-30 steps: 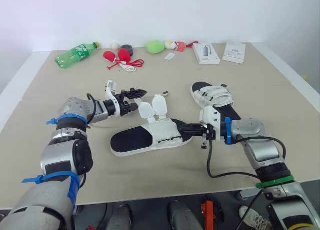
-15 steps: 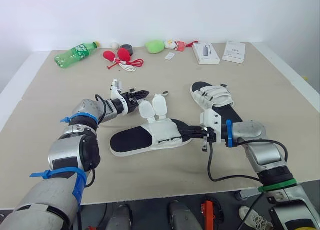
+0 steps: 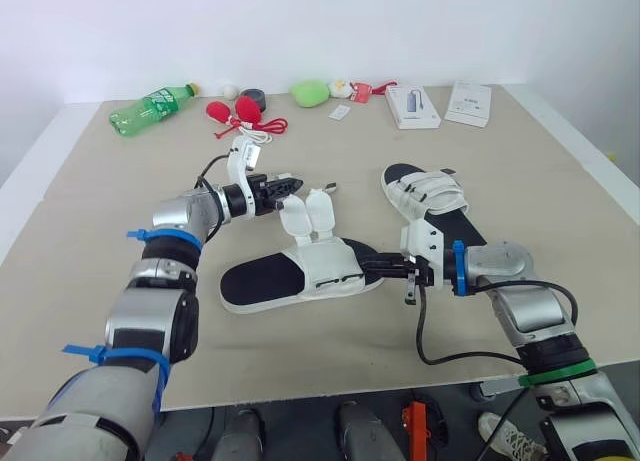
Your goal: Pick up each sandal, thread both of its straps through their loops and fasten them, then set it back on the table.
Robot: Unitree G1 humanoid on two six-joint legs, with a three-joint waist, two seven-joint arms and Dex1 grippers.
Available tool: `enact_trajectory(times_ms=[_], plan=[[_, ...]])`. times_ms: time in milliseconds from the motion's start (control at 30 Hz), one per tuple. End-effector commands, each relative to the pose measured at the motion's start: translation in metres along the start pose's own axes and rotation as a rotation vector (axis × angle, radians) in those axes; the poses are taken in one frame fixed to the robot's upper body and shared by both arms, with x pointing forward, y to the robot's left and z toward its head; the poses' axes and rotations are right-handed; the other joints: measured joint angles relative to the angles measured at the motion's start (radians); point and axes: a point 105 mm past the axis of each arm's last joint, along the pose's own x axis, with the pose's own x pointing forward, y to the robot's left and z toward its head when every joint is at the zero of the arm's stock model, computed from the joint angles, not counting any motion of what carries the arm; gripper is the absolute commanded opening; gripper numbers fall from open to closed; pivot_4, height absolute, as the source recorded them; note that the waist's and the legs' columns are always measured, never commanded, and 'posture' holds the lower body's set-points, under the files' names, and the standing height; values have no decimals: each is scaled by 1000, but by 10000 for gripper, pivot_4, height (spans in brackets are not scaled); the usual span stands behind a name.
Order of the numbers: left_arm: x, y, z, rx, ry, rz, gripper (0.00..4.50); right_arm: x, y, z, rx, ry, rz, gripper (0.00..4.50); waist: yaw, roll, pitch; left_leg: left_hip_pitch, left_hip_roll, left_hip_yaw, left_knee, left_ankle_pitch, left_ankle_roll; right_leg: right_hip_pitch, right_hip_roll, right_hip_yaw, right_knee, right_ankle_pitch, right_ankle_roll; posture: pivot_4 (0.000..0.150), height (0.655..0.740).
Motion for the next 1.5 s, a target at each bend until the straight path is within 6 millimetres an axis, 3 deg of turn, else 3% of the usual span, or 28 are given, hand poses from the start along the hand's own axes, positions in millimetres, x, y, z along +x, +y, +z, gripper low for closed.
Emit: enact_trajectory(times_ms=[33,167,267,500,833,1267,1400,1500], plan=[[-6,-38,22,598,-50,-131,421,-1,-1,10,-41,-19,10,0,0,0,0,0,0,0,0,0,0,0,0,0,0,0,0,1500,7400],[-15,-70,12,1123,-52,-268,421,0,-1,9,-41,-14,21,0,6,0,0,0,0,0,0,0,0,0,0,0,0,3,-5,1500,7400],[-17,-81,8,1423,-61,-332,421,2,-1,9,-41,-14,25,0,8,0,0,0,0,1,1,0,0,1,0,1,-2,3,-1,1500,7400],[-22,-76,-9,1783,0,-441,421,5,-1,9,-42,-17,40,0,5,0,0,0,0,1,3,0,1,1,0,2,-2,4,0,1500,7400],[-20,-72,8,1843,-71,-339,421,5,0,7,-40,-10,45,0,5,0,0,-1,0,1,2,0,1,0,0,2,-2,3,1,1500,7400],[-21,-70,15,1824,-106,-265,421,8,-1,7,-39,-11,49,0,4,0,0,0,0,1,2,0,1,0,0,2,-1,3,1,1500,7400],[-26,-69,8,1801,-78,-283,421,8,-1,6,-39,-10,51,0,4,0,0,0,0,1,2,0,1,1,0,2,-1,3,1,1500,7400],[-32,-74,5,1732,-103,-292,7752,8,-1,5,-38,-7,56,0,2,0,0,0,0,1,2,0,1,0,0,2,-1,3,1,1500,7400]])
